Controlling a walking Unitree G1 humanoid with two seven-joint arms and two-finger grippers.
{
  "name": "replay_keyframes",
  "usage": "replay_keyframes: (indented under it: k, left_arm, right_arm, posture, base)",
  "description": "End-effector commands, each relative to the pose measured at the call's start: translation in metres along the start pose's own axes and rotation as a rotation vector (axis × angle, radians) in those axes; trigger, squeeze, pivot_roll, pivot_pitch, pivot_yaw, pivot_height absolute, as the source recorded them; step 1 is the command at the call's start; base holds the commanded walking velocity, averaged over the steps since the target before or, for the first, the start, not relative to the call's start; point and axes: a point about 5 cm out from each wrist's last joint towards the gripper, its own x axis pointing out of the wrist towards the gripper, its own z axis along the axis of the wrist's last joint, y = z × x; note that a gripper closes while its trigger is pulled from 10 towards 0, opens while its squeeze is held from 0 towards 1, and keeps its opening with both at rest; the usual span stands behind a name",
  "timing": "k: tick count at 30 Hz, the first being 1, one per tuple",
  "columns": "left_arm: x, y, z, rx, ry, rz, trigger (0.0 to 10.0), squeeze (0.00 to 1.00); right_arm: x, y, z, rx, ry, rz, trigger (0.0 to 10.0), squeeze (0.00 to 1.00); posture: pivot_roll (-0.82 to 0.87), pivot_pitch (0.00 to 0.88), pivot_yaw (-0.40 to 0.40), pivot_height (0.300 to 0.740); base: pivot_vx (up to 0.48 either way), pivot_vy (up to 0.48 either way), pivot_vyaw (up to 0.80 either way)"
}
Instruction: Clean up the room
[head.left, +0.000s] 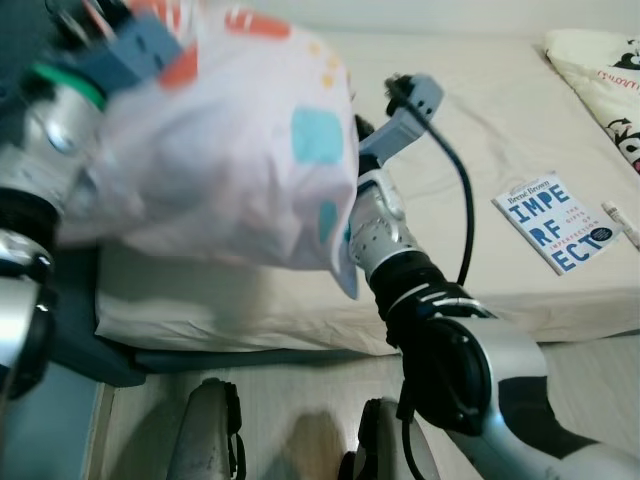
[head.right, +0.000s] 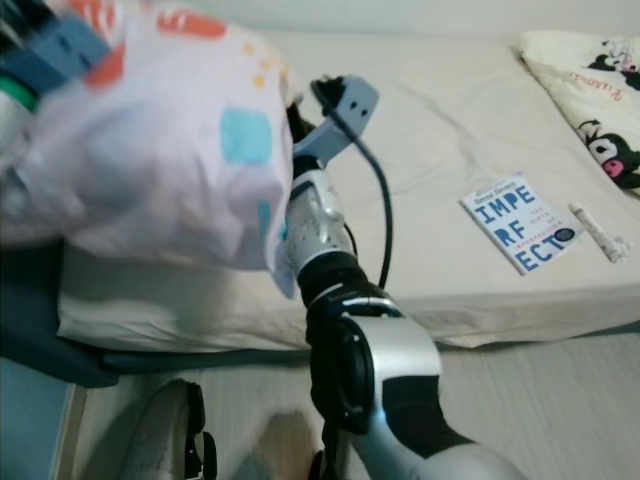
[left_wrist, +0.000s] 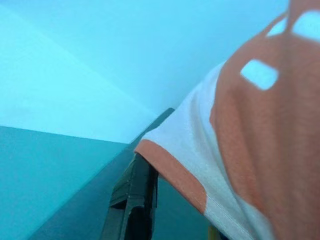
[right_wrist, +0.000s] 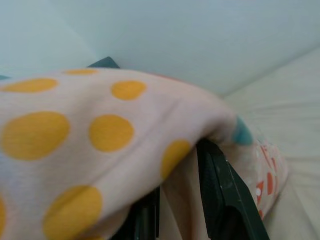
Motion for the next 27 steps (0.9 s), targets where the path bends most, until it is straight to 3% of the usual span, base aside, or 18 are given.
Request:
replay_keyframes:
  k: [1, 2, 3, 4, 5, 6, 7, 8, 10, 11, 12, 13, 15, 16, 18, 22, 27]
  left_arm:
    - [-0.012, -0.020, 0.000, -0.023, -0.024, -0.051, 10.0, 0.00]
    - [-0.019, -0.032, -0.004, -0.049, -0.006, -0.086, 10.0, 0.00]
    - [-0.019, -0.032, -0.004, -0.049, -0.006, -0.086, 10.0, 0.00]
    - [-0.045, -0.065, -0.017, -0.096, 0.078, -0.205, 10.0, 0.00]
    - [-0.065, -0.087, -0.025, -0.127, 0.139, -0.286, 10.0, 0.00]
    - [-0.065, -0.087, -0.025, -0.127, 0.139, -0.286, 10.0, 0.00]
    - [-0.084, -0.106, -0.032, -0.155, 0.203, -0.350, 10.0, 0.00]
    - [-0.084, -0.106, -0.032, -0.155, 0.203, -0.350, 10.0, 0.00]
    - [-0.139, -0.149, -0.047, -0.209, 0.390, -0.505, 10.0, 0.00]
    - [-0.139, -0.149, -0.047, -0.209, 0.390, -0.505, 10.0, 0.00]
    - [-0.161, -0.162, -0.052, -0.209, 0.462, -0.554, 10.0, 0.00]
    - [-0.161, -0.162, -0.052, -0.209, 0.462, -0.554, 10.0, 0.00]
    - [-0.186, -0.173, -0.058, -0.226, 0.556, -0.586, 10.0, 0.00]
    - [-0.186, -0.173, -0.058, -0.226, 0.556, -0.586, 10.0, 0.00]
    - [-0.203, -0.172, -0.069, -0.181, 0.624, -0.617, 10.0, 0.00]
    - [-0.207, -0.163, -0.081, -0.134, 0.659, -0.614, 10.0, 0.00]
    - [-0.205, -0.154, -0.091, -0.140, 0.701, -0.598, 10.0, 0.00]
  right_arm:
    - [-0.005, -0.002, -0.010, -0.015, 0.032, -0.010, 10.0, 0.00]
    - [-0.009, -0.005, -0.015, -0.030, 0.056, -0.019, 10.0, 0.00]
    - [-0.009, -0.005, -0.015, -0.030, 0.056, -0.019, 10.0, 0.00]
    - [-0.020, -0.013, -0.034, -0.086, 0.167, -0.043, 10.0, 0.00]
    - [-0.029, -0.019, -0.046, -0.127, 0.245, -0.059, 10.0, 0.00]
    - [-0.029, -0.019, -0.046, -0.127, 0.245, -0.059, 10.0, 0.00]
    - [-0.038, -0.025, -0.057, -0.170, 0.309, -0.076, 10.0, 0.00]
    - [-0.038, -0.025, -0.057, -0.170, 0.309, -0.076, 10.0, 0.00]
    - [-0.062, -0.041, -0.079, -0.232, 0.431, -0.115, 10.0, 0.00]
    - [-0.062, -0.041, -0.079, -0.232, 0.431, -0.115, 10.0, 0.00]
    - [-0.073, -0.046, -0.089, -0.261, 0.483, -0.125, 10.0, 0.00]
    - [-0.073, -0.046, -0.089, -0.261, 0.483, -0.125, 10.0, 0.00]
    - [-0.087, -0.049, -0.102, -0.288, 0.545, -0.122, 10.0, 0.00]
    - [-0.087, -0.049, -0.102, -0.288, 0.545, -0.122, 10.0, 0.00]
    - [-0.107, -0.047, -0.122, -0.305, 0.620, -0.086, 10.0, 0.00]
    - [-0.122, -0.046, -0.135, -0.300, 0.668, -0.085, 10.0, 0.00]
    - [-0.123, -0.043, -0.137, -0.292, 0.672, -0.069, 10.0, 0.00]
  posture:
    - [0.19, 0.175, 0.002, 0.602]
    - [0.19, 0.175, 0.002, 0.602]
    - [0.19, 0.175, 0.002, 0.602]
    - [0.17, 0.192, 0.003, 0.602]
    - [0.17, 0.192, 0.003, 0.602]
    - [0.17, 0.192, 0.003, 0.602]
    - [0.16, 0.202, 0.001, 0.602]
    - [0.16, 0.202, 0.001, 0.602]
    - [0.15, 0.217, -0.003, 0.602]
    - [0.15, 0.217, -0.003, 0.602]
    - [0.14, 0.221, -0.001, 0.602]
    - [0.14, 0.221, -0.001, 0.602]
    - [0.13, 0.225, -0.001, 0.602]
    - [0.13, 0.225, -0.001, 0.602]
    - [0.12, 0.227, 0.003, 0.602]
    - [0.12, 0.229, 0.003, 0.602]
    - [0.12, 0.226, 0.001, 0.602]
  base:
    - [0.000, 0.000, 0.00]
    - [0.000, 0.000, 0.00]
    - [0.000, 0.000, 0.00]
    - [0.000, 0.000, 0.00]
    - [0.000, 0.000, 0.00]
    - [0.000, 0.000, 0.00]
    - [0.000, 0.000, 0.00]
    - [0.000, 0.000, 0.00]
    - [0.000, 0.000, 0.00]
    - [0.000, 0.000, 0.00]
    - [0.000, 0.000, 0.00]
    - [0.000, 0.000, 0.00]
    - [0.000, 0.000, 0.00]
    - [0.000, 0.000, 0.00]
    - [0.000, 0.000, 0.00]
    - [0.000, 0.000, 0.00]
    - [0.000, 0.000, 0.00]
